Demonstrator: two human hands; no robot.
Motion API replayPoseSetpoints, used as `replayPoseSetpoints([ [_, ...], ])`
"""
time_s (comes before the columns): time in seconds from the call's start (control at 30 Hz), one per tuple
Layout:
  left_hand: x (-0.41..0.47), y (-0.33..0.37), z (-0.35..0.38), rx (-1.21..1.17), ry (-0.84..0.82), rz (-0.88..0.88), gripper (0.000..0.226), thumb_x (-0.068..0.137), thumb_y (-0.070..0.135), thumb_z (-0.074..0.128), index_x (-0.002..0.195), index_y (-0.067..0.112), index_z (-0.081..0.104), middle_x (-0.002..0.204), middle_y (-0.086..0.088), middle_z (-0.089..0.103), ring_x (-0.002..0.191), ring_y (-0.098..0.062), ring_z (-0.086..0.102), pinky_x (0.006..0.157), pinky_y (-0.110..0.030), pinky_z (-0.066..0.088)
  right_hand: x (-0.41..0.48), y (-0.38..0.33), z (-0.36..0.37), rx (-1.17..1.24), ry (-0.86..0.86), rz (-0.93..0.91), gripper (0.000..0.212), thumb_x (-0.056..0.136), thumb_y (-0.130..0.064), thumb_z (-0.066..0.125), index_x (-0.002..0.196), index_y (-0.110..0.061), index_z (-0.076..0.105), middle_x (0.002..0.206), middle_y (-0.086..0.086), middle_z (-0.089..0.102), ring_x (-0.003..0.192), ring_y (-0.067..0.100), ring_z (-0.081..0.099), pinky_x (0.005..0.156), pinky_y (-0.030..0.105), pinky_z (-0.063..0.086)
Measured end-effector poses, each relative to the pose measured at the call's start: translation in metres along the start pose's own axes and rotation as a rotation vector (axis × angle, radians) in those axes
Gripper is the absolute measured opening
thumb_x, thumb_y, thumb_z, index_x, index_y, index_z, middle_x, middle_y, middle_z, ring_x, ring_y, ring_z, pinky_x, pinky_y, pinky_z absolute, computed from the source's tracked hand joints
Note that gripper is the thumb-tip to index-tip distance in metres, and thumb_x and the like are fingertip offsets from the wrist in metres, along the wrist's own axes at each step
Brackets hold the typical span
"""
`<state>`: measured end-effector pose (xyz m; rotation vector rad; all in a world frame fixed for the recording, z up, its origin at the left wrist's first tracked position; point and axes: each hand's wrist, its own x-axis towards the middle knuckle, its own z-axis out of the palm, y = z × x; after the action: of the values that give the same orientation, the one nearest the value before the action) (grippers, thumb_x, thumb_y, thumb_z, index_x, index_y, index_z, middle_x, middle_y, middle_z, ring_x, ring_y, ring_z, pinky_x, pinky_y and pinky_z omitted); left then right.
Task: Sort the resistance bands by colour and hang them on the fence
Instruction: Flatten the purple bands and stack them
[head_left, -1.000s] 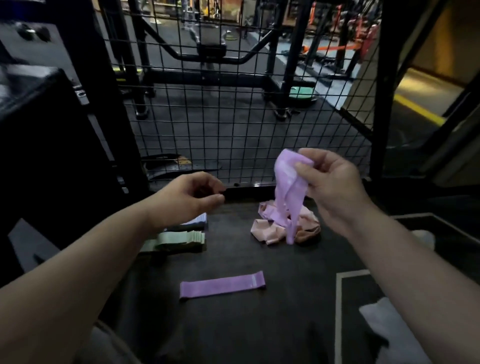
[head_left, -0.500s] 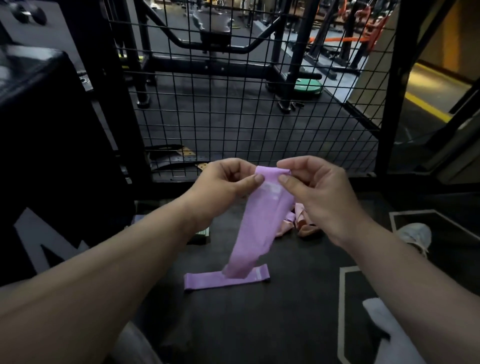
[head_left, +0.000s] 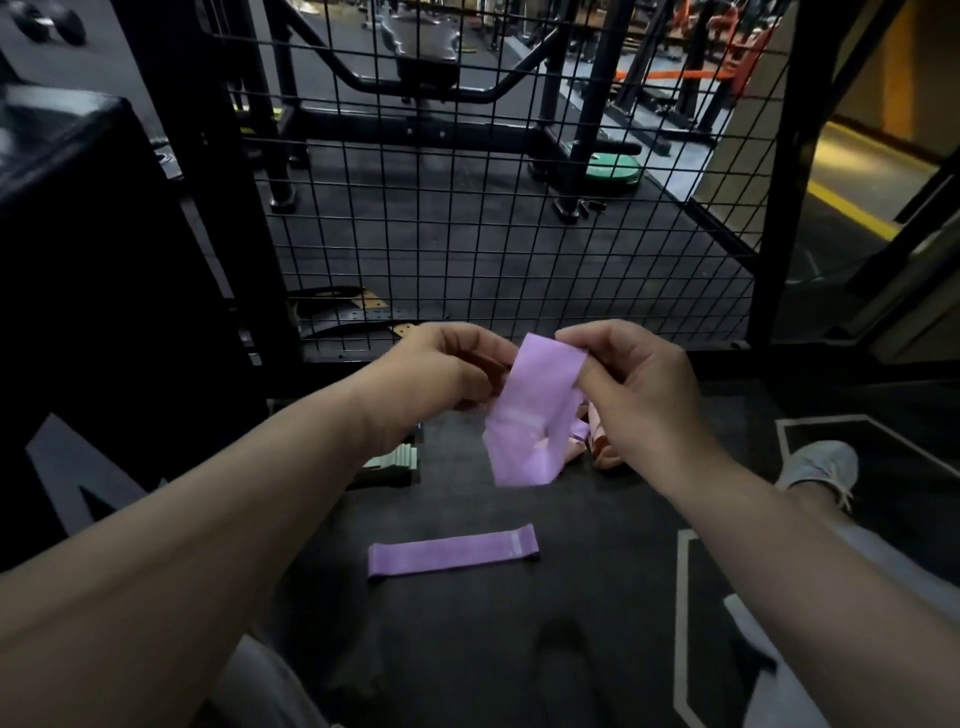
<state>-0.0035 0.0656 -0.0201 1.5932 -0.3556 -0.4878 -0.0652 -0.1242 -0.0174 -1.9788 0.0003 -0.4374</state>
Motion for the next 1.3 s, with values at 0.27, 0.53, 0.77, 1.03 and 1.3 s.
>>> replayPoseSetpoints([
  [0.27,0.002,-0.009,0.008,-0.116,0.068,0.039,0.011,0.092,0.020,0.067,0.093,0.009,0.070,0.090,-0.013,0.067,0.084,-0.023,0.060,0.084,-0.036,0.049,-0.004,-0.008,-0.001,-0.201,-0.040,-0.117,0.027,0.092,-0.004,0.060,0.108,-0.024,0.069,0.100,-0.012,0.069,0.090,0.004,0.066,0.077,0.021,0.054],
  [0.53,0.001,-0.004,0.009,-0.165,0.121,0.017,0.007,0.093,0.011,0.064,0.094,0.006,0.069,0.083,-0.014,0.063,0.075,-0.025,0.055,0.072,-0.035,0.050,-0.005,-0.008,-0.001,0.003,-0.106,0.139,0.010,0.096,-0.009,0.061,0.101,-0.014,0.069,0.079,-0.004,0.071,0.058,0.000,0.061,0.052,0.012,0.044],
  [0.77,0.000,-0.002,0.005,-0.172,-0.014,0.157,0.044,0.080,-0.016,0.067,0.114,0.012,0.066,0.083,-0.004,0.065,0.078,-0.015,0.064,0.070,-0.028,0.056,0.000,-0.011,0.001,0.087,-0.093,0.255,0.008,0.095,-0.013,0.064,0.096,-0.011,0.071,0.074,0.005,0.070,0.053,0.006,0.056,0.049,0.019,0.045],
  [1.03,0.003,-0.006,0.008,-0.178,0.076,0.150,0.025,0.085,-0.012,0.065,0.100,0.007,0.069,0.082,-0.005,0.069,0.074,-0.015,0.066,0.071,-0.028,0.059,-0.007,-0.003,0.003,-0.052,0.002,0.022,0.023,0.089,-0.011,0.064,0.107,-0.026,0.064,0.112,0.001,0.056,0.087,0.006,0.061,0.073,0.023,0.056],
  [1.3,0.005,-0.006,0.008,-0.206,0.060,0.132,0.024,0.087,-0.009,0.064,0.105,0.004,0.068,0.085,-0.006,0.071,0.072,-0.011,0.067,0.064,-0.020,0.054,-0.002,0.009,0.003,-0.455,-0.066,-0.491,0.016,0.091,-0.010,0.069,0.106,-0.008,0.071,0.102,0.002,0.066,0.095,0.013,0.061,0.084,0.029,0.051],
])
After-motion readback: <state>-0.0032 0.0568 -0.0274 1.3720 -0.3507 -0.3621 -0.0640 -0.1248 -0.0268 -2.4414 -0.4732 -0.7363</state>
